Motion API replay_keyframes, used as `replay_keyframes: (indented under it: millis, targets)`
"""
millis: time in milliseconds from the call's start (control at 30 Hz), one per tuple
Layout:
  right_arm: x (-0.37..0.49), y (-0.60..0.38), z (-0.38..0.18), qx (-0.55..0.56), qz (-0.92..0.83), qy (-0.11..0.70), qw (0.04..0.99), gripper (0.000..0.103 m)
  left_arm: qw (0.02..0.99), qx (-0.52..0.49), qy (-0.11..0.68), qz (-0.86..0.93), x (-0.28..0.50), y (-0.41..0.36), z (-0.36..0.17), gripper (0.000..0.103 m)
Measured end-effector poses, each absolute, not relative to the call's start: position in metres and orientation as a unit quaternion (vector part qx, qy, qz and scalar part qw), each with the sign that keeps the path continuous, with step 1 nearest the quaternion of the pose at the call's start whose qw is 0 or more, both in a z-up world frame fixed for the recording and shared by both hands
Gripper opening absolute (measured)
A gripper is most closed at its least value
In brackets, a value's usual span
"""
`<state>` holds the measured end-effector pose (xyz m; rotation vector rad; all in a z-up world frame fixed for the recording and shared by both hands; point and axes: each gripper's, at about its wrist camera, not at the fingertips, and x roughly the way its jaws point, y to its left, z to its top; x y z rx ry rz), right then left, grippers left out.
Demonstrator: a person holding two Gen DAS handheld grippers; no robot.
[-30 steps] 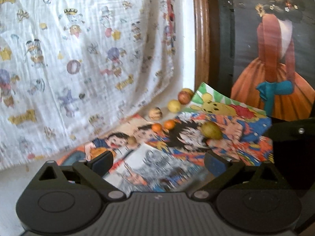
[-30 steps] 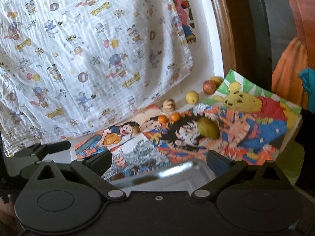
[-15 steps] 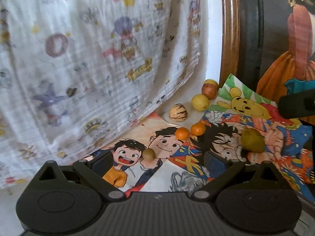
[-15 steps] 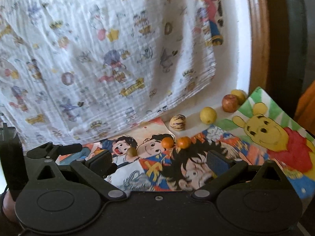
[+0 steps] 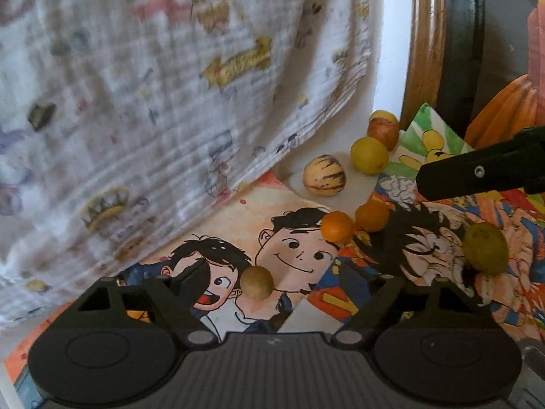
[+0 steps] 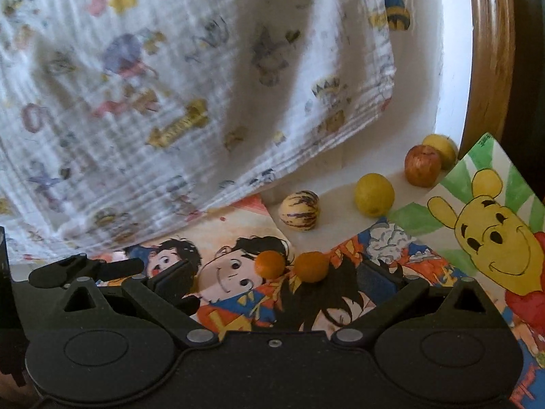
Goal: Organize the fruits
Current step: 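Move both open grippers back toward the remaining fruits, then grasp the small olive-green fruit with the left gripper while the right gripper grasps an orange tangerine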
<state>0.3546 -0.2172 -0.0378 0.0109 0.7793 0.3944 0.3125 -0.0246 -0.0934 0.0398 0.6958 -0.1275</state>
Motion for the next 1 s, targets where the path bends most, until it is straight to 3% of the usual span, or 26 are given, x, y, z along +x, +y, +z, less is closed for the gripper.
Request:
replay_keyframes:
  millis: [200,367,500,533,600,833,1000]
  targets:
    - [0.378,-0.214,-0.06,0.004,0.193,0.39,0.9,0.102,0.93,0.008,0.364,-0.052,0.335,-0.02,-0.111,0.063]
    - [0.389,-0.211,-0.074,0.003,0.195,0.403,0.894,0.102,0.928,-0.002,0.37,-0.051,0.341,-0.016,-0.121,0.063]
    - [0.394,-0.209,-0.08,0.003,0.196,0.407,0.892,0.102,0.928,-0.004,0.37,-0.052,0.342,-0.015,-0.125,0.044]
    - [0.395,-0.209,-0.08,0.002,0.196,0.407,0.892,0.102,0.928,-0.005,0.369,-0.053,0.343,-0.015,-0.125,0.035]
    - [0.396,-0.207,-0.082,-0.001,0.197,0.408,0.891,0.102,0.928,-0.003,0.369,-0.054,0.343,-0.015,-0.125,0.029]
    - [0.403,-0.21,-0.094,-0.01,0.18,0.407,0.895,0.097,0.929,-0.009,0.365,-0.062,0.339,-0.013,-0.125,0.028]
    - [0.413,-0.214,-0.105,-0.031,0.157,0.413,0.897,0.083,0.929,-0.009,0.365,-0.065,0.339,-0.013,-0.125,0.028]
